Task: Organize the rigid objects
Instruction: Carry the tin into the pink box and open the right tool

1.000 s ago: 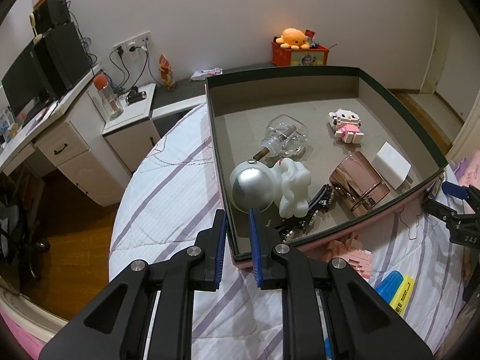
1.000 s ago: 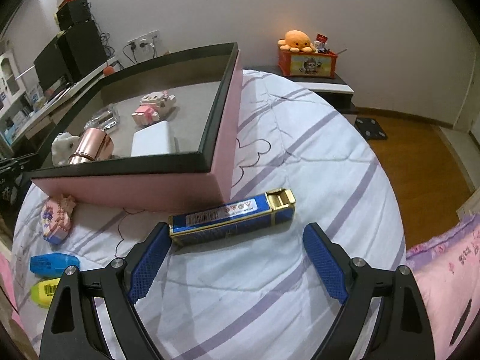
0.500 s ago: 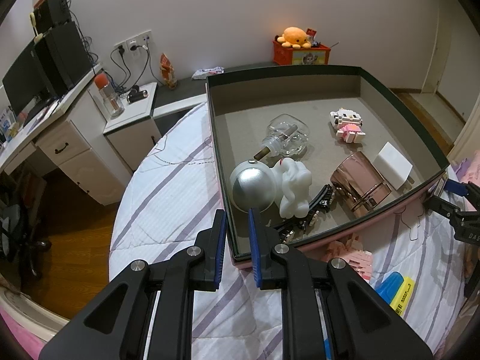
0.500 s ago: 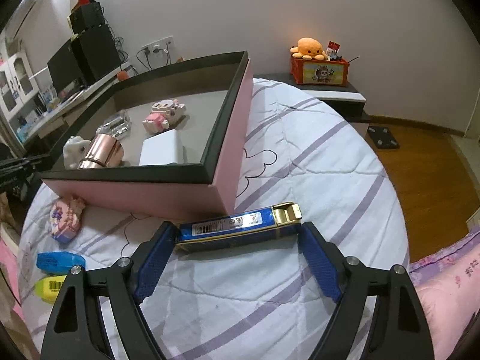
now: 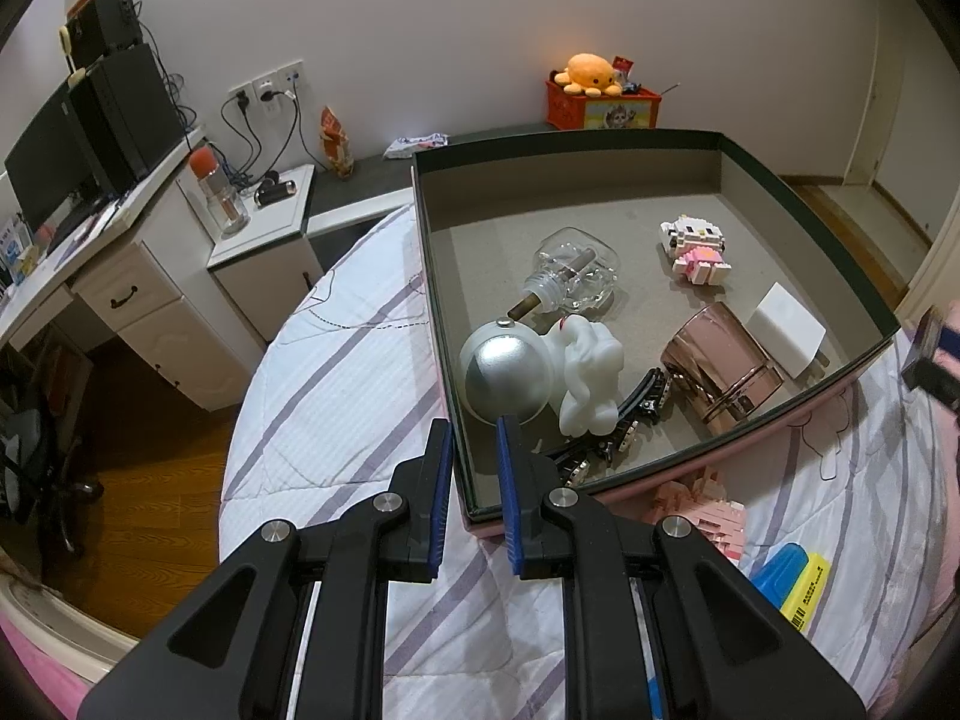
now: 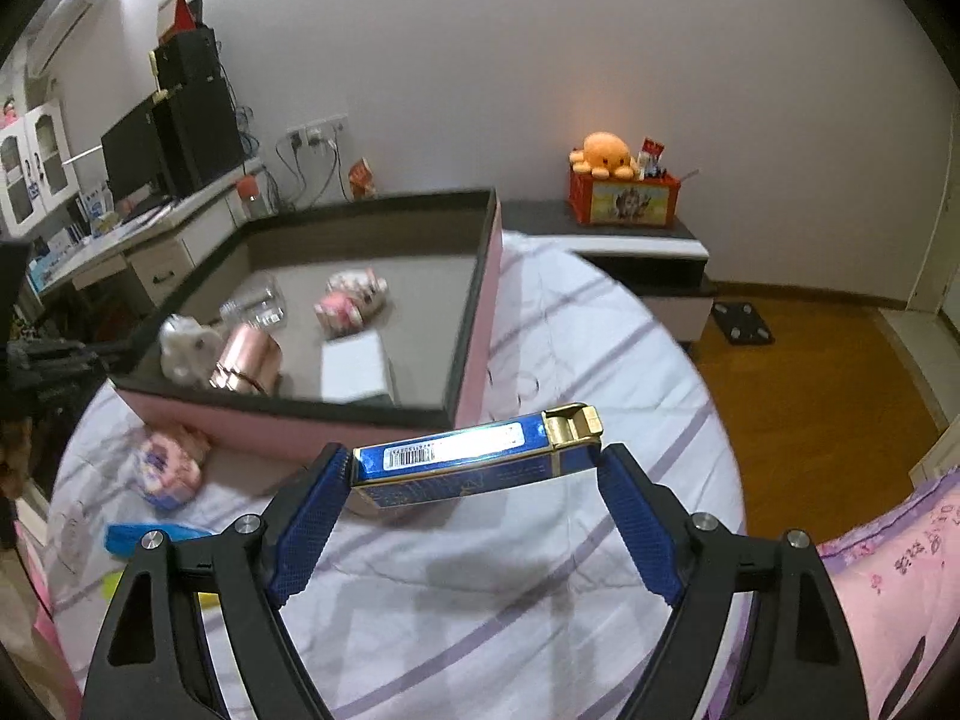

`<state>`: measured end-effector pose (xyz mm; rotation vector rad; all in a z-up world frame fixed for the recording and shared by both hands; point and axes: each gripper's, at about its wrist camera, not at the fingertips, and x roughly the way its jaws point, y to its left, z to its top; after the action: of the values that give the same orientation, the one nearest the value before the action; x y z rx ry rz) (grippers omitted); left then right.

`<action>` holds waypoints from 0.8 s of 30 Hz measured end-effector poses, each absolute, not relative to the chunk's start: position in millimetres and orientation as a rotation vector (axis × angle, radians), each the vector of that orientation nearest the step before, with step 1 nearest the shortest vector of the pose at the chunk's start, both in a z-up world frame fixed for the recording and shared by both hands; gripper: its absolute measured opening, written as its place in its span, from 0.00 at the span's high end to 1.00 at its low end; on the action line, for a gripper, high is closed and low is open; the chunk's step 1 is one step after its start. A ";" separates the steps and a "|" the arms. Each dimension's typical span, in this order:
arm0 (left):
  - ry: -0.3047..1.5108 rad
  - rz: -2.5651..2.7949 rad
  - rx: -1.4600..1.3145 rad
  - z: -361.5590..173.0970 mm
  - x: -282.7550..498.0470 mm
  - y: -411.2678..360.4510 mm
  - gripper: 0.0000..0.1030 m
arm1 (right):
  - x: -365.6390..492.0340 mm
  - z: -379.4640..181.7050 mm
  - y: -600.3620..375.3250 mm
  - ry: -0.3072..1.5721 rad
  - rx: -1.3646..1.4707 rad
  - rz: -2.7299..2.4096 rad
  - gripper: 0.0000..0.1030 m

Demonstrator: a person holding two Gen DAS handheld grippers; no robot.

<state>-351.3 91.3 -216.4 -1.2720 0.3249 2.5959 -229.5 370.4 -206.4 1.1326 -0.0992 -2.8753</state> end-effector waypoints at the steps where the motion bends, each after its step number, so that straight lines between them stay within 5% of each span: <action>1: 0.326 2.596 -1.272 -216.5 -351.1 91.5 0.87 | -229.6 -200.7 369.0 -0.097 1.108 -2.880 0.18; 24: 0.331 2.600 -1.273 -218.7 -351.0 94.0 0.87 | -322.9 -225.0 283.8 0.071 1.228 -2.648 0.17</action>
<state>-351.0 94.0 -218.7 -1.2730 0.3307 2.6004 -322.9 283.8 -225.1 1.2282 0.0709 -2.6484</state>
